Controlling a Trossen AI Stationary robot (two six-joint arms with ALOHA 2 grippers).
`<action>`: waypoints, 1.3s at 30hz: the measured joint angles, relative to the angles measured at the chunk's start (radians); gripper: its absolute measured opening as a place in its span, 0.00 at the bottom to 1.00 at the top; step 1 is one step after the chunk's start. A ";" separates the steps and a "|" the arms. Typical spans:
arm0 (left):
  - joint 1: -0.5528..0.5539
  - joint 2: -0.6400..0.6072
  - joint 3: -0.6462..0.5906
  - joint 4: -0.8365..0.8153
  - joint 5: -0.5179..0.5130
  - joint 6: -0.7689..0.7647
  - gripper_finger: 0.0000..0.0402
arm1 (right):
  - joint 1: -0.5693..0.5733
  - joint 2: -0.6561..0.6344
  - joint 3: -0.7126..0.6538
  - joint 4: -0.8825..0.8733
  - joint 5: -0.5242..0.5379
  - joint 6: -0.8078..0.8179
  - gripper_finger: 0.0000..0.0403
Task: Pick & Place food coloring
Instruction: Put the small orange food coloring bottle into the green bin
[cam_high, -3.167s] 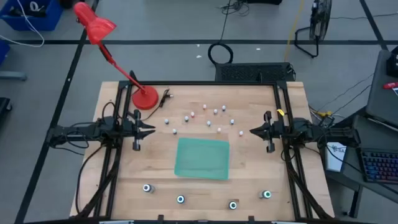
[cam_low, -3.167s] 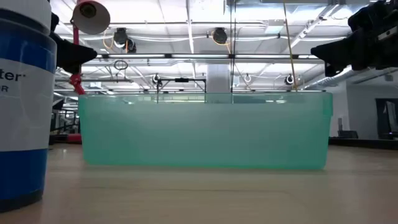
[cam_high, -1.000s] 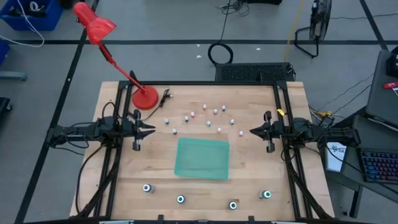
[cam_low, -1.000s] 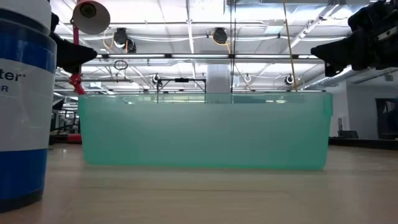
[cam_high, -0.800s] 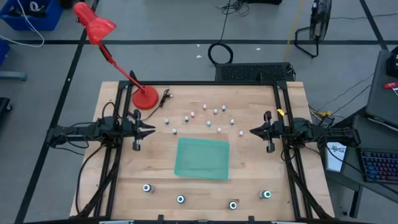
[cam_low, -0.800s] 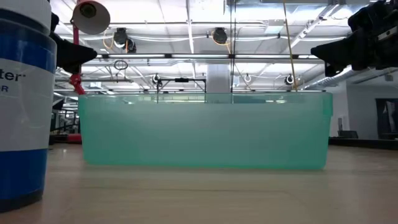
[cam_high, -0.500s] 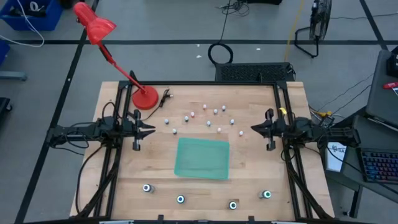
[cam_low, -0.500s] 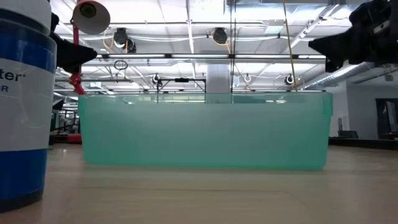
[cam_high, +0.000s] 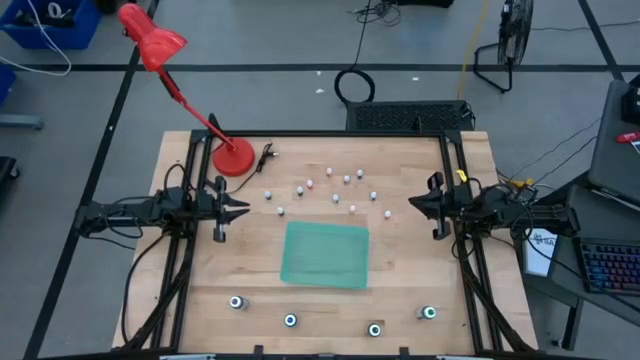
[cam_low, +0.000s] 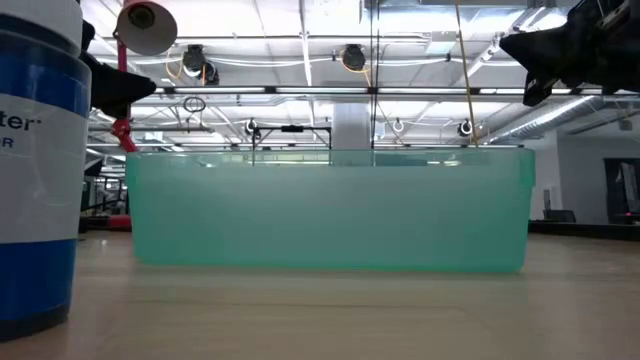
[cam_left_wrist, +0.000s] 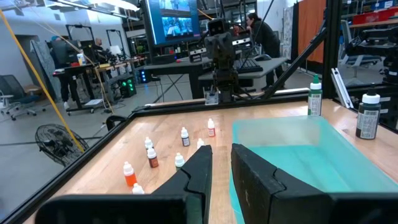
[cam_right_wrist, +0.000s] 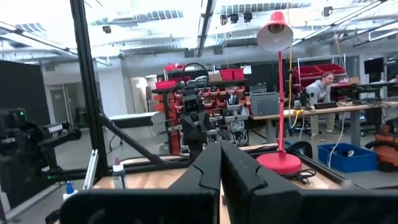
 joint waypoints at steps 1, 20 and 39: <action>0.000 0.000 0.000 0.000 0.000 0.000 0.17 | 0.000 0.000 0.000 -0.006 -0.001 -0.002 0.00; 0.000 0.000 0.000 0.000 -0.002 0.000 0.17 | 0.000 0.396 0.402 -0.295 0.455 -0.012 0.22; 0.000 0.000 0.000 0.007 -0.009 0.000 0.17 | -0.034 1.332 1.147 -1.442 0.239 0.329 0.40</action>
